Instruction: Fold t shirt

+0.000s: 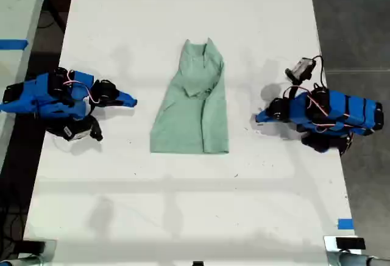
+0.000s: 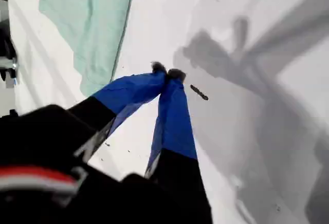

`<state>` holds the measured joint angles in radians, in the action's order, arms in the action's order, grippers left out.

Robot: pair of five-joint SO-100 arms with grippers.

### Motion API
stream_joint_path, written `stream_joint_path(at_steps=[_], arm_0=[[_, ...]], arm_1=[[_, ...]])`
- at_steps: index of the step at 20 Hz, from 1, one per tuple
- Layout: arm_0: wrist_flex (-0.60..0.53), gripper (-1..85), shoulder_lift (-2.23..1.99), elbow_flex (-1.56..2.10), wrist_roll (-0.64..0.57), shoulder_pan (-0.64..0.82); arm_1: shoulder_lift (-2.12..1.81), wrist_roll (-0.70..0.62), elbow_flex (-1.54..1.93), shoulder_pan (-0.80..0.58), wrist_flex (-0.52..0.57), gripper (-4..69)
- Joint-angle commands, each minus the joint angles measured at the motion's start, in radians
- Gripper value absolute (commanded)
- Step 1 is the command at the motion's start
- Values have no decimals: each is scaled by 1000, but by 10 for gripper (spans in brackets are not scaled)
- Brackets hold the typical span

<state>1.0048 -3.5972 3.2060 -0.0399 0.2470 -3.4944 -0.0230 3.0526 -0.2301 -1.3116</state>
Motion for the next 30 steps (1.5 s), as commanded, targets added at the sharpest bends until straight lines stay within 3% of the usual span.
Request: stream_joint_path(at_steps=[1, 10, 12, 16, 18, 20, 28, 30], arm_0=[[-25, -2, -6, 2, -35, -5], [-28, -2, 46, -37, 11, 6], [-35, -2, 437, -259, 58, 2], [48, 7, 1322, -857, 156, -173], [46, 188, 1560, -1035, 140, -198], [38, 247, 1698, -1127, 112, -189], [-9, 231, 1908, -1170, 91, -132], [-20, 164, 2014, -1220, 48, -117]], arm_1=[[-17, -166, 23, -77, -66, -5], [-17, -147, 26, -81, -66, -5], [-17, -143, 28, -86, -66, -5], [-17, -144, 28, -87, -67, -5], [-17, -144, 28, -87, -67, -5], [-17, -146, 28, -87, -67, -5], [-17, -149, 28, -86, -69, -5], [-17, -149, 28, -86, -69, -5]])
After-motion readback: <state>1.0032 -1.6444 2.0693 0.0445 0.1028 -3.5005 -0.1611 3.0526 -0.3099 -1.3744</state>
